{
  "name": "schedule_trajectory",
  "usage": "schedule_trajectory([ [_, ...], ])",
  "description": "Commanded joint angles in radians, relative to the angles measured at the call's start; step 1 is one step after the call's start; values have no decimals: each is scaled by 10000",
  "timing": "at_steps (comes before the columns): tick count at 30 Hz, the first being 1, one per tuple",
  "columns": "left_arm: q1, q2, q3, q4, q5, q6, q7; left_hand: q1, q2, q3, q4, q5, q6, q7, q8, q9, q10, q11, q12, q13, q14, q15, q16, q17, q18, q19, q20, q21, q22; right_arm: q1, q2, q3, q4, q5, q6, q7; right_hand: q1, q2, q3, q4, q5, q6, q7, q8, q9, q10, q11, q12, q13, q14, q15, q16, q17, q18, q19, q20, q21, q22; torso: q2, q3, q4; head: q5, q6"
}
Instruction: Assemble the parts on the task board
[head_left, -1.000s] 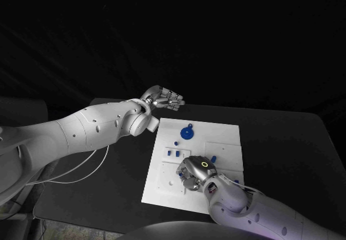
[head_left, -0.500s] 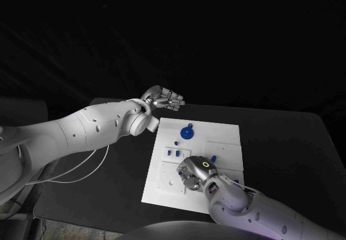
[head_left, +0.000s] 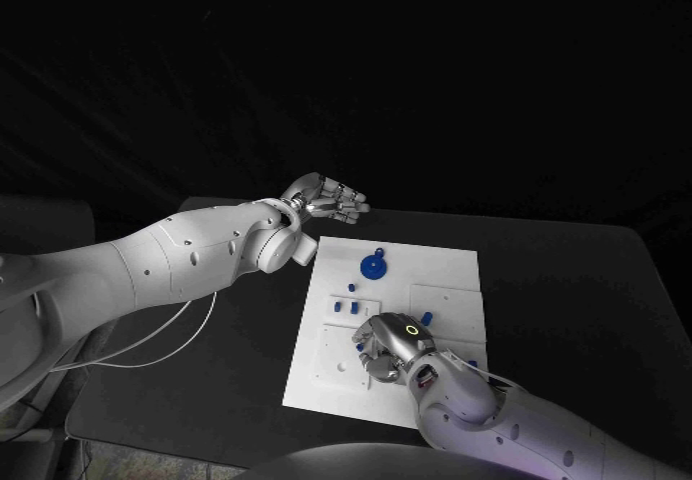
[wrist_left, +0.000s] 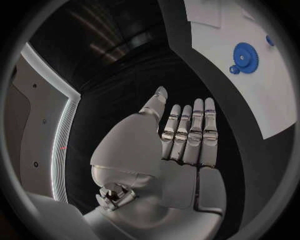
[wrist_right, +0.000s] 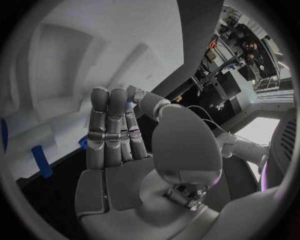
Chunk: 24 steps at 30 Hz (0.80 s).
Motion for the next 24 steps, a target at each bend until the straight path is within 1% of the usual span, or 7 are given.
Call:
schedule_trajectory([
  [1, 13, 1, 7, 13, 35, 187, 30, -19, 77, -36, 0, -5, 7, 25, 1, -8, -63, 25, 32, -14, -80, 18, -31, 3, 90, 1, 24, 7, -10, -11, -36, -5, -6, 94, -206, -76, 73, -85, -117, -17, 117, -54, 10, -31, -12, -113, 17, -18, -3, -72, 49, -32, -61, 169, -52, 32, -66, 166, 3, -1, 2, 0, 3],
  [5, 13, -7, 7, 16, 34, 198, 26, -11, 67, -44, 4, -7, 7, 26, 2, -8, -84, 26, 34, -14, -91, 21, -30, 3, 90, -6, 27, 6, -11, -12, -110, -5, 99, 161, -398, -79, 107, -161, -235, -82, 162, -91, 25, -31, -16, -282, 51, -14, 0, -99, 67, -44, -123, 193, -62, 53, -112, 162, 4, 2, 1, -4, 10],
  [10, 13, -27, 6, -3, 31, 193, 27, -11, 67, -44, 4, -7, 7, 26, 2, -8, -84, 26, 34, -14, -91, 21, -30, 3, 90, -6, 27, 6, -11, -11, -327, 9, 482, 455, -528, 30, 269, -94, -1487, -2, 616, -368, -47, -28, -21, -963, 160, 56, -10, -176, 174, -100, -311, 182, -26, 159, -480, -28, -7, 5, -11, -34, 38],
  [13, 13, -45, 6, -19, 30, 187, 36, -11, 67, -44, 4, -7, 7, 26, 2, -8, -84, 26, 34, -14, -91, 21, -30, 3, 90, -6, 27, 6, -11, -9, -503, 117, 794, 698, -535, 83, 351, -25, -1983, 109, 682, -438, -68, -28, -21, -1003, 162, 63, -13, -174, 187, -91, -389, 171, 85, 177, -715, -175, -11, 3, -17, -65, 68],
  [18, 13, -72, 6, -61, 29, 174, 60, -11, 67, -44, 4, -7, 7, 26, 2, -8, -84, 26, 34, -14, -91, 21, -30, 3, 90, -6, 27, 6, -11, -5, -831, 504, 1294, 1200, -411, 168, 309, 42, -2049, 188, 772, -407, -39, -32, -22, -853, 136, 73, -15, -73, 167, 7, -404, 183, 260, 154, -812, -192, -21, -9, -26, -134, 145],
  [21, 13, -98, 5, -92, 28, 161, 80, -11, 67, -44, 4, -7, 7, 26, 2, -8, -84, 26, 34, -14, -91, 21, -30, 3, 90, -6, 27, 6, -11, 6, -1133, 895, 1609, 1741, -253, 528, 238, 155, -1905, 206, 979, -327, 74, -29, -19, -682, 126, 53, -13, 117, 137, 153, -344, 228, 518, 108, -770, -180, -29, -12, -33, -160, 179],
  [24, 13, -121, 5, -112, 27, 142, 99, 0, 55, -50, 7, -6, 17, 17, 1, -8, -70, 19, 40, -13, -81, 17, -28, 4, 89, -8, 26, 8, -10, 59, -1444, 1250, 1849, 2414, 84, 777, 43, 221, -1741, 190, 1089, -258, 34, -31, -17, -522, 92, 36, -17, 251, 118, 253, -269, 202, 694, 97, -733, -136, -32, -17, -37, -213, 254],
])
